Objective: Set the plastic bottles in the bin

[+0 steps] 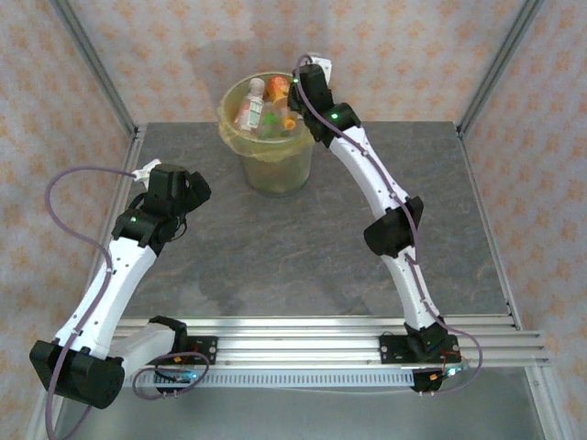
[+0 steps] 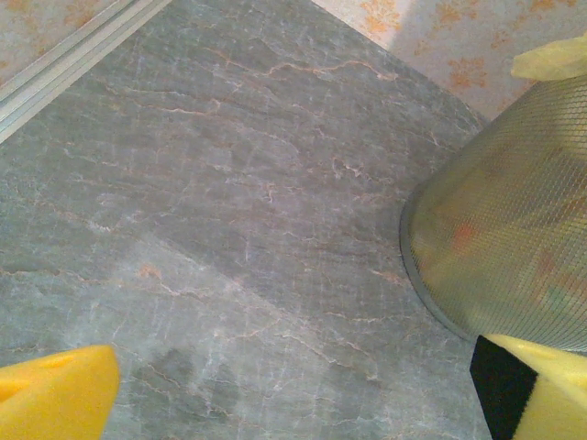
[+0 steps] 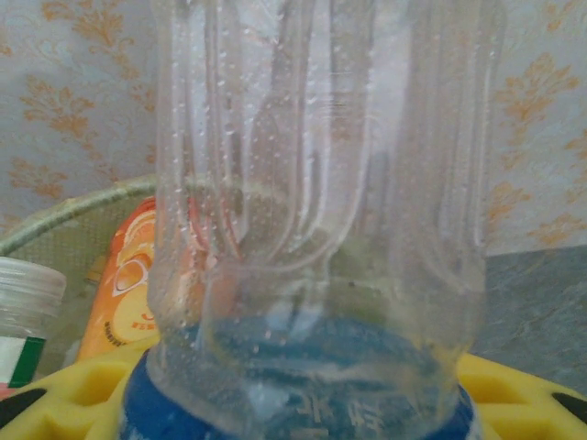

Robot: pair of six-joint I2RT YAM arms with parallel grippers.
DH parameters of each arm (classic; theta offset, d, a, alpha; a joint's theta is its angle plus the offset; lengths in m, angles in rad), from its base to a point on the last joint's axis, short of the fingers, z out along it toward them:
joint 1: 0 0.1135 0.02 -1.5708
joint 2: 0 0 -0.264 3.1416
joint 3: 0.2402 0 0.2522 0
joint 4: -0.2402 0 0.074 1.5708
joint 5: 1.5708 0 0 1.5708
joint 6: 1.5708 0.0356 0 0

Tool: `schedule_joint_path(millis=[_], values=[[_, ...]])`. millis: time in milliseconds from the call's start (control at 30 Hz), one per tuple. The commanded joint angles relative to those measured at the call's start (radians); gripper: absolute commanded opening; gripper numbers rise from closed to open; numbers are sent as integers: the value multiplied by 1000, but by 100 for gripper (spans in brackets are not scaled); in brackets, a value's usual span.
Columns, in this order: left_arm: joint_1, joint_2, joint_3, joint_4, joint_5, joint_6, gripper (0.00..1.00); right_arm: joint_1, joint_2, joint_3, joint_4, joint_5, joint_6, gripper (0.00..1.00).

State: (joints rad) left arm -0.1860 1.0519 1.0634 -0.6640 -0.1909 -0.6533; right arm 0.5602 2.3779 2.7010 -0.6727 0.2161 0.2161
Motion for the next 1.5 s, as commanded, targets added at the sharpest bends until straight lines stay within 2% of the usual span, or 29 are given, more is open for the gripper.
schedule_joint_path(millis=[0, 133, 267, 833, 967, 1167, 1467], values=[[1, -3, -7, 12, -4, 4, 100, 4, 22, 36, -17, -36, 74, 55], [0, -2, -5, 13, -4, 4, 100, 17, 10, 36, -45, -46, 80, 62], [1, 2, -5, 18, 1, 0, 100, 25, -6, 36, -59, -30, 51, 78], [1, 20, 3, 32, 21, -6, 100, 12, -73, 40, -62, 42, -53, 97], [0, 23, 6, 30, 21, -5, 100, -5, -73, 49, -42, 25, -60, 99], [2, 26, 1, 32, 17, -5, 100, -34, -65, 51, 1, -76, -54, 98], [0, 23, 0, 27, 10, 1, 100, -37, -31, 51, 37, -231, -47, 84]])
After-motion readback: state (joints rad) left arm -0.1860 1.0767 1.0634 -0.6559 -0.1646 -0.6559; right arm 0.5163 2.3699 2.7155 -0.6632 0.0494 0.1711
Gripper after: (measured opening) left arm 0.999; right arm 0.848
